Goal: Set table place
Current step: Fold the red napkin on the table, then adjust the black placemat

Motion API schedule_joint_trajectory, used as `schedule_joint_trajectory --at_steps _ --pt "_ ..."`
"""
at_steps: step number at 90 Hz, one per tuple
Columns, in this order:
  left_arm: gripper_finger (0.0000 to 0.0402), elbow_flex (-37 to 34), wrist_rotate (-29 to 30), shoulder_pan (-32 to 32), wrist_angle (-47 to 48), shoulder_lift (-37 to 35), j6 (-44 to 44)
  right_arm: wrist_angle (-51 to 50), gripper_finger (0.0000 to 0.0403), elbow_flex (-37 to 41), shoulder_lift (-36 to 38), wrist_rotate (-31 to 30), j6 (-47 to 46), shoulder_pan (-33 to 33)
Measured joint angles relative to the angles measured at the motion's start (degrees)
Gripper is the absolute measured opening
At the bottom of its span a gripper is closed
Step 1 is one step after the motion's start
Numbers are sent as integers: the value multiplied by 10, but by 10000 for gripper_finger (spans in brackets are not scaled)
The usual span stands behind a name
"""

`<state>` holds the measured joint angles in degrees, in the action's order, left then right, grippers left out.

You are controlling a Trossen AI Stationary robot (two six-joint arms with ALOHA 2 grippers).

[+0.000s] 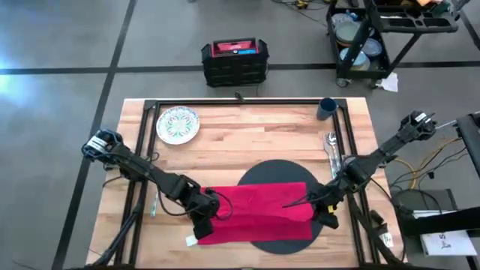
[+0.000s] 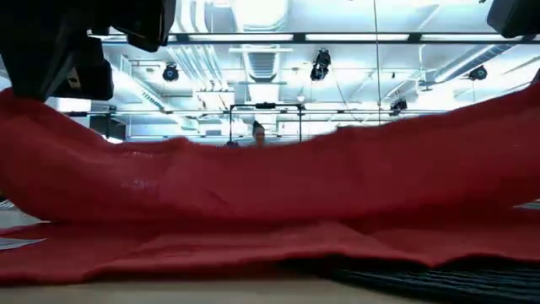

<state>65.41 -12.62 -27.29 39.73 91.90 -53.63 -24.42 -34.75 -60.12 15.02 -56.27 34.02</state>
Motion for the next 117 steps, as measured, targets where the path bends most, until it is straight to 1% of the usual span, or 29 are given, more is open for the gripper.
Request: schedule_joint_trajectory --at_steps 17,29,34,38,43,52,60,68,73,79,87,96,106,117 --pt "0 -7 -22 0 -9 0 4 73 0 42 0 15 -14 0" --pt "0 -16 -34 0 -13 0 0 131 0 79 0 15 -27 0" --pt "2 -21 -38 0 -13 0 -3 151 4 91 0 14 -24 0" --pt "6 -24 -52 0 -17 0 -3 165 13 99 0 15 -15 1" --pt "15 -30 -67 -1 -19 0 -2 178 30 106 0 15 -7 5" --pt "43 -40 -85 -5 -25 0 4 179 79 115 0 15 -6 14" --pt "78 -45 -97 -11 -49 0 12 179 130 120 -1 23 -8 25" --pt "117 -46 -110 -13 -57 0 23 179 175 122 -8 57 -8 31" --pt "141 -46 -112 -13 -53 -1 26 179 196 122 -11 74 -16 31" --pt "165 -46 -110 -12 -52 -1 27 179 216 122 -12 74 -29 31" --pt "184 -46 -91 -11 -52 -2 25 180 230 122 -12 39 -46 31" --pt "189 -46 -43 -8 -51 -2 23 190 234 122 -12 -35 -65 31" --pt "179 -45 49 3 -45 -2 18 205 229 122 -12 -148 -93 31" --pt "158 -45 148 26 -32 -2 5 205 214 122 -12 -295 -145 31"
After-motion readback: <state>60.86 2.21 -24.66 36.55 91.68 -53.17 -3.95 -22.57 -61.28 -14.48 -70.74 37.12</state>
